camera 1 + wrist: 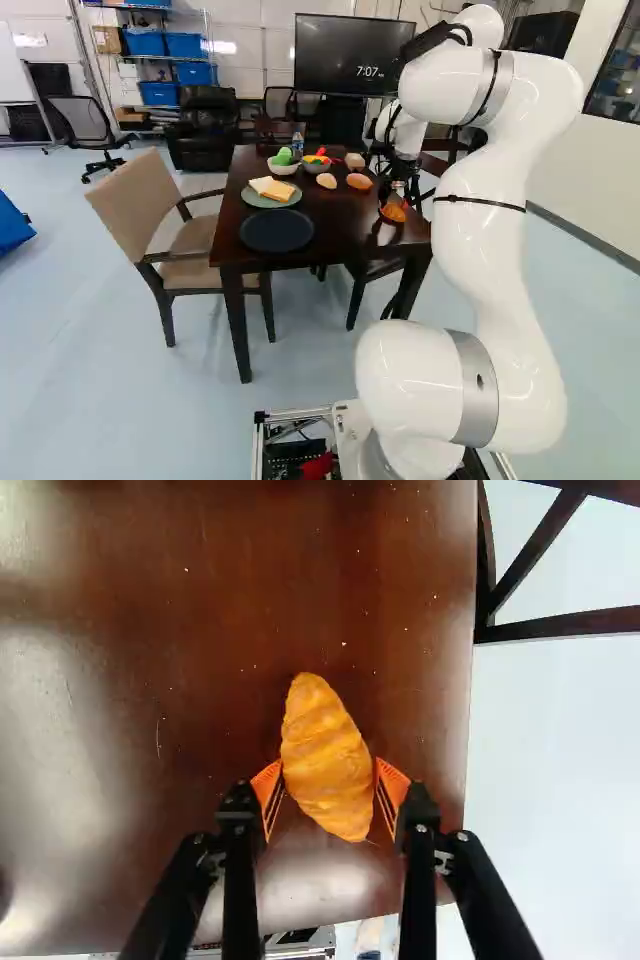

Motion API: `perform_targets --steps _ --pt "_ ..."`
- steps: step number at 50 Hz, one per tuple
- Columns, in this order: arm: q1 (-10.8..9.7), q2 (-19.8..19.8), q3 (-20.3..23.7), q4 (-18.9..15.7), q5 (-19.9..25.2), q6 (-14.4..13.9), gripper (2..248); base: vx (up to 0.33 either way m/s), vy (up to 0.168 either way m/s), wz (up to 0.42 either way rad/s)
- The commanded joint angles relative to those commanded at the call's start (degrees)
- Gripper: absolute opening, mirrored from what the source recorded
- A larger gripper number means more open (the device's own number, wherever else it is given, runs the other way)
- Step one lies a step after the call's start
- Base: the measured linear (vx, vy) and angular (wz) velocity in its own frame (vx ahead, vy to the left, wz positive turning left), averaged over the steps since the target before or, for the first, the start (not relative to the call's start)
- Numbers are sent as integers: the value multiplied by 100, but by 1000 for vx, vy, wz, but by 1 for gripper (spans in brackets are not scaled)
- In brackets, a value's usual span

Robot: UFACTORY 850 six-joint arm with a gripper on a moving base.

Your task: Move the croissant to the empty plate

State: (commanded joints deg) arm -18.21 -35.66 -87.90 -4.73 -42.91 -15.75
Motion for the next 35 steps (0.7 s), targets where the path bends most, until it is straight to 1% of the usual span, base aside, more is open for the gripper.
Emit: perform_targets --steps 1,5,6,11,28,35 --pt "0 0 0 0 0 0 140 0 0 0" --pt "0 0 0 0 0 0 140 0 0 0" --pt "0 0 0 0 0 0 128 0 0 0" --pt "0 0 0 0 0 0 125 0 0 0" --pt "0 0 0 0 0 0 126 0 0 0" --pt "0 61 18 0 0 0 126 0 0 0"
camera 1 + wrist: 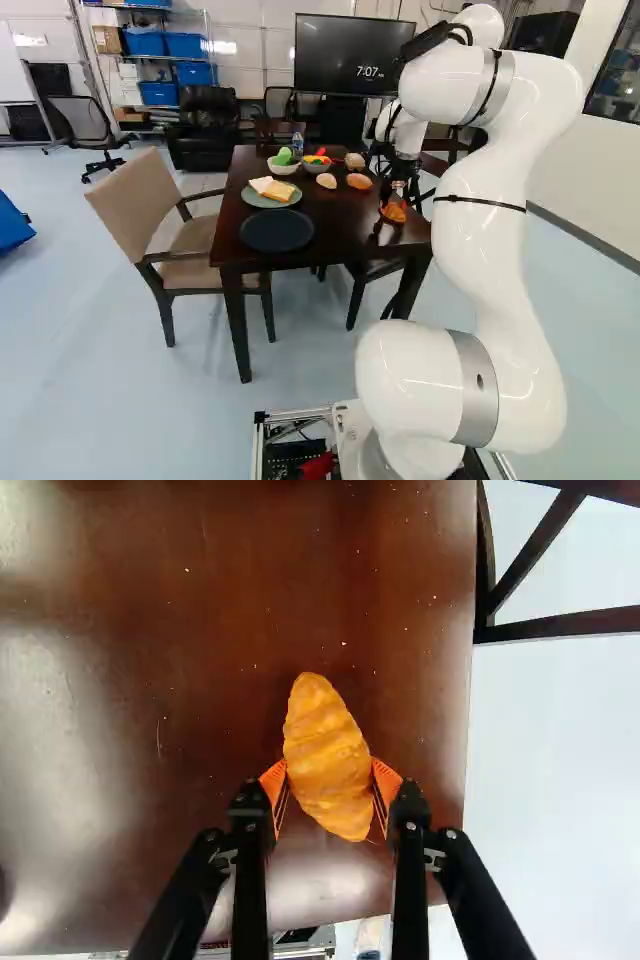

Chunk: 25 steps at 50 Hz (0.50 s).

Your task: Move the croissant to the empty plate

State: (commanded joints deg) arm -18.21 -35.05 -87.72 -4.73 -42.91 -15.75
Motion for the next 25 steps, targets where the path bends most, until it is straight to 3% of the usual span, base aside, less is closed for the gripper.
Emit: perform_targets --steps 25 --pt "275 632 457 157 -140 0 126 0 0 0"
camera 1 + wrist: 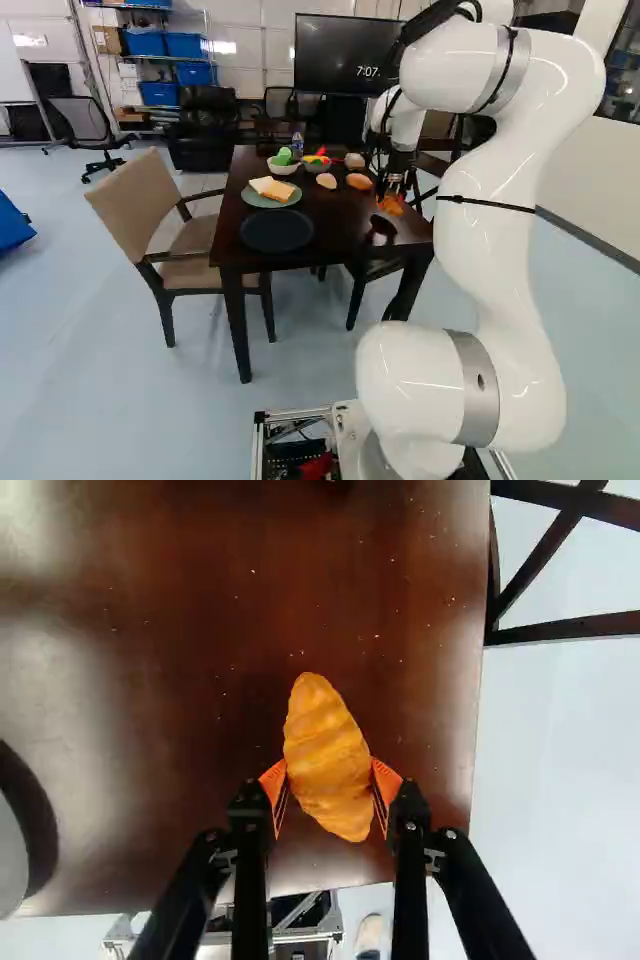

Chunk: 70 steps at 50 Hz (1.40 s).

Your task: Move the croissant to the empty plate

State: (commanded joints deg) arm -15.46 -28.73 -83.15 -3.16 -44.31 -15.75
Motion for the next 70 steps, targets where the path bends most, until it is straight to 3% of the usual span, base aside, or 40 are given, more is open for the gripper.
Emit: perform_targets --steps 19,41,70 --pt "325 523 361 336 -178 0 126 0 0 0" --pt "745 971 540 348 -178 0 126 0 0 0" --pt "1307 1154 769 427 -178 0 126 0 0 0"
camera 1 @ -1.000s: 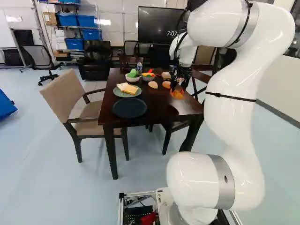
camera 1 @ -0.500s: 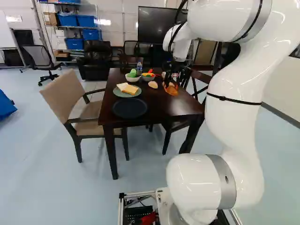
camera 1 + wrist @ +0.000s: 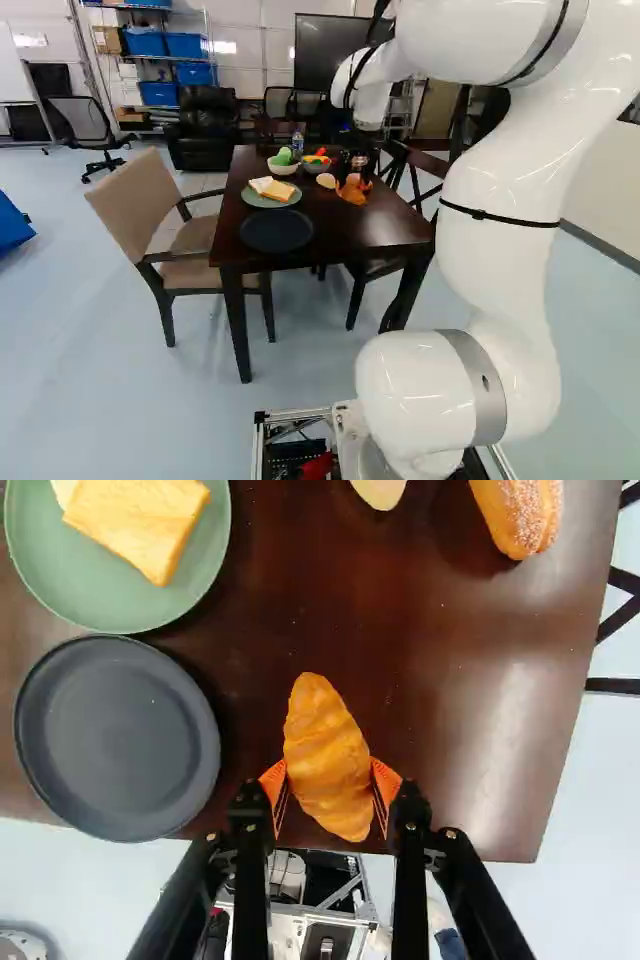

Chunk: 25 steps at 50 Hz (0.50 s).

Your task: Move the croissant to the empty plate

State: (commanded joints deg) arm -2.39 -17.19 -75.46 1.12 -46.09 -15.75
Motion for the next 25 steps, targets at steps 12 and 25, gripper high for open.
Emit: perform_targets --steps 12,25 --pt "240 4 4 103 0 0 126 0 0 0" --pt "502 33 40 254 0 0 126 0 0 0"
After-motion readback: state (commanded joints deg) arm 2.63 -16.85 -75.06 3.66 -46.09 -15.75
